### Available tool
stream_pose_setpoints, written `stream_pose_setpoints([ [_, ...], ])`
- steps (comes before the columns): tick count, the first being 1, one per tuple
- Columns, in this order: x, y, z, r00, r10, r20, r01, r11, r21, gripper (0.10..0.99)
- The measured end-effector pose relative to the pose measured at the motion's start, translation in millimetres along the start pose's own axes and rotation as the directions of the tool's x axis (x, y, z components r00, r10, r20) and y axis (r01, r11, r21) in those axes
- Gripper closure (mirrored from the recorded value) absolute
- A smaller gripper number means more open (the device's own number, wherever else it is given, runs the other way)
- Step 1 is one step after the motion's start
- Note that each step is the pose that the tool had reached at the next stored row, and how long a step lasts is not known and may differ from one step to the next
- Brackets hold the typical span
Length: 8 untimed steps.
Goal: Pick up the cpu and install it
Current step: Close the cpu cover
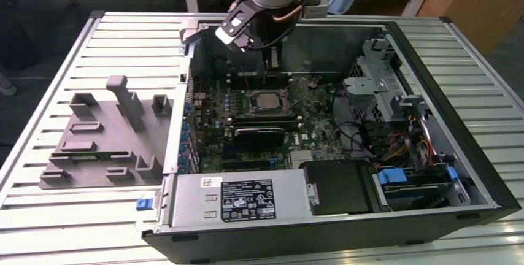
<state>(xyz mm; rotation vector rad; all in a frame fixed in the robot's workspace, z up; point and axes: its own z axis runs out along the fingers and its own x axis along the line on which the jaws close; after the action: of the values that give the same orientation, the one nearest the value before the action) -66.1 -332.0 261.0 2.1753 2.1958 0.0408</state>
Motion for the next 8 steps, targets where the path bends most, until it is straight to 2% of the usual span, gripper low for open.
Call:
stream_pose_setpoints([
  [8,0.0,1.7,-0.3,1.0000,0.000,0.0002,0.000,1.0000,0.000,0.980],
])
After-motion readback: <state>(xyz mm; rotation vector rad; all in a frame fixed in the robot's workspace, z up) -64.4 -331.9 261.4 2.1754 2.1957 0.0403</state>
